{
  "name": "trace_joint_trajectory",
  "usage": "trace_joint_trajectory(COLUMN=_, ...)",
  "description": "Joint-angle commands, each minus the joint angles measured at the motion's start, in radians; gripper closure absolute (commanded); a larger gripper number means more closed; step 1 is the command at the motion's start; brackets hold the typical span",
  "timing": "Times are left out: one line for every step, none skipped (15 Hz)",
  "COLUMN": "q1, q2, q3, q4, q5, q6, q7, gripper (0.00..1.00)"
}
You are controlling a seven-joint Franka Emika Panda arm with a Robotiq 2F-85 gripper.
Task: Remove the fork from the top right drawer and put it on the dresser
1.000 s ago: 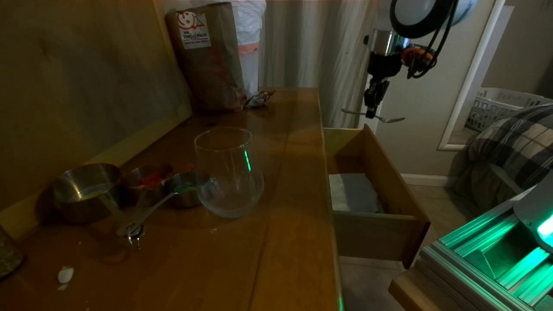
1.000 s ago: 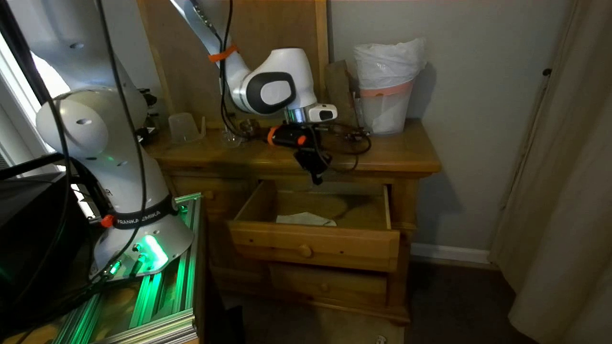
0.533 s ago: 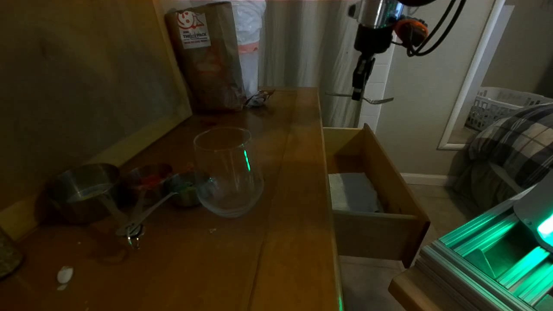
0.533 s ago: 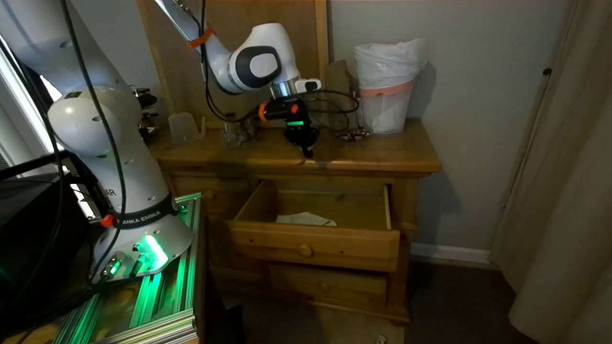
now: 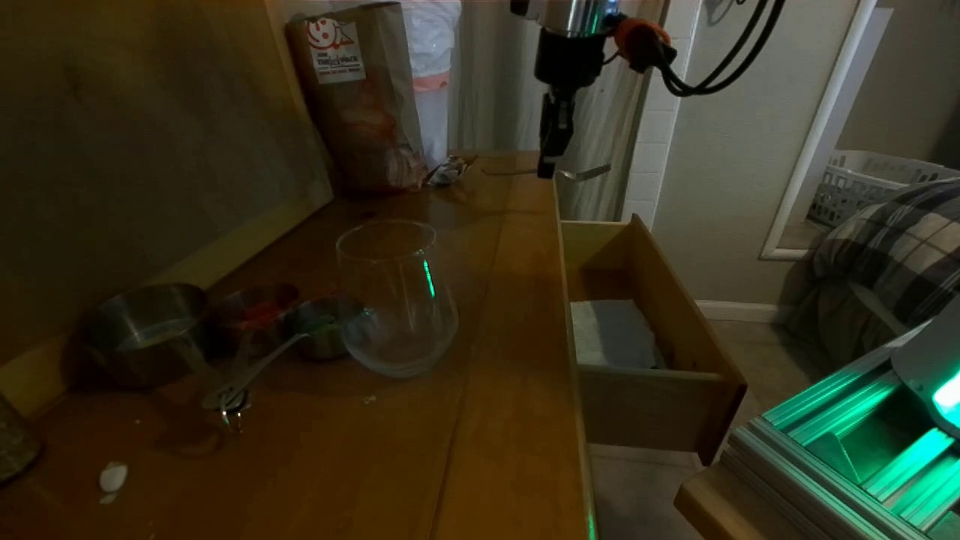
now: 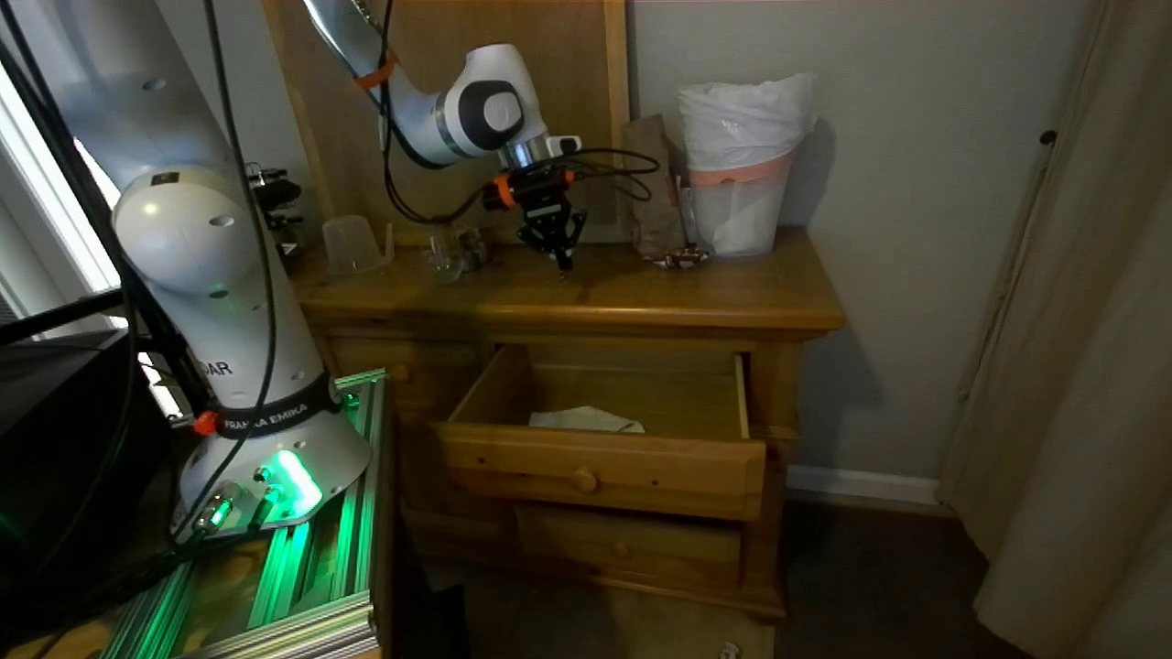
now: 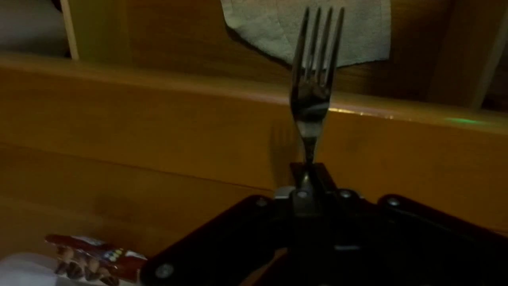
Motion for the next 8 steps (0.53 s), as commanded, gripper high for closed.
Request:
trace_joint_trajectory(q1=0.023, q2=0.160, q3=0.017, q4=0.121, q5=0.012, q6=-0.001, q7=-0.166, gripper=0.98)
trace_joint_trajectory(q1=0.021, q2=0.200, q3=0.026, q4=0.145, q5=0.018, q6=-0.003, q7=-0.215, gripper=0.98)
trace_joint_trajectory(q1=0.015, q2=0.237, q3=0.036, q4=0.172, q5=0.013, q6=-0.012, q7=-0.252, gripper=0.98)
trace_joint_trajectory(q1=0.007, q2=0.268, q3=0.048, q4=0.195, q5=0.010, q6=-0.015, q7=-0.286, gripper=0.98)
trace_joint_trajectory(q1=0.001, q2=0.297, q3=0.057, q4=0.219, q5=0.004, q6=-0.027, q7=-0.312, gripper=0.98)
trace_joint_trajectory(q1=-0.005, q2=0.322, q3=0.064, q4=0.239, q5=-0.002, q6=-0.033, q7=-0.335, gripper=0.98)
trace_joint_trajectory(q1=-0.009, q2=0.342, q3=0.072, q4=0.258, q5=-0.004, q6=-0.042, q7=-0.356, gripper=0.98)
trace_joint_trajectory(q1=-0.010, q2=0.352, q3=0.073, q4=0.276, q5=-0.013, q6=-0.060, q7=-0.369, gripper=0.98)
